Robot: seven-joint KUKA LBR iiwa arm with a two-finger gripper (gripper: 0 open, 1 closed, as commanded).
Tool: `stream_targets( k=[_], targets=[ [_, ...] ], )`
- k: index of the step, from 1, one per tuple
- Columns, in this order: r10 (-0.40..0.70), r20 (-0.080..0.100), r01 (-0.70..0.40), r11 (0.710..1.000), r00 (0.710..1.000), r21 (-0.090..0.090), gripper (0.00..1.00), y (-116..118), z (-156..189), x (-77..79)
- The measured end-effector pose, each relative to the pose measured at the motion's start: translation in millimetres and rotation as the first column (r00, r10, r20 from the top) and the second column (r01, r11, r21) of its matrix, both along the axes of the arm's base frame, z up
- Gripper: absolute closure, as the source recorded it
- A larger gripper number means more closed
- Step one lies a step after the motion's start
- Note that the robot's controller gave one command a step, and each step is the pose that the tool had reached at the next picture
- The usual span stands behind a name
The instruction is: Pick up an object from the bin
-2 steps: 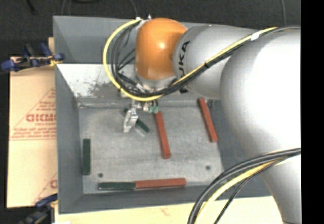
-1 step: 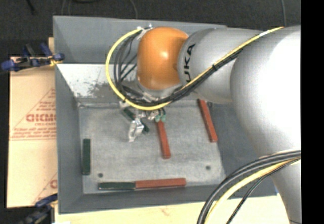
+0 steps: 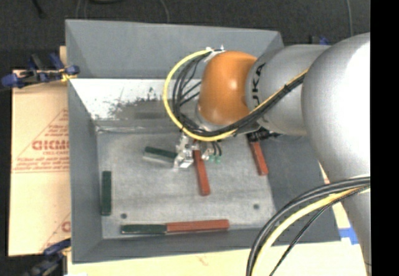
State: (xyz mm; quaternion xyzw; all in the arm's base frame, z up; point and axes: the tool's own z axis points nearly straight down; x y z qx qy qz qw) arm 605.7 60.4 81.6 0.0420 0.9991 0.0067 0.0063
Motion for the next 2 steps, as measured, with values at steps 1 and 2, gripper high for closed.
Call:
stream_targets(
  k=[1,2],
  targets=[
    [-0.001,0.0,0.001,1.0,1.0,0.0,1.0,0,0,0.1],
    [-0.078,-0.007,0.078,0.997,0.997,-0.011,1.0,6,139,-2.9]
  ],
)
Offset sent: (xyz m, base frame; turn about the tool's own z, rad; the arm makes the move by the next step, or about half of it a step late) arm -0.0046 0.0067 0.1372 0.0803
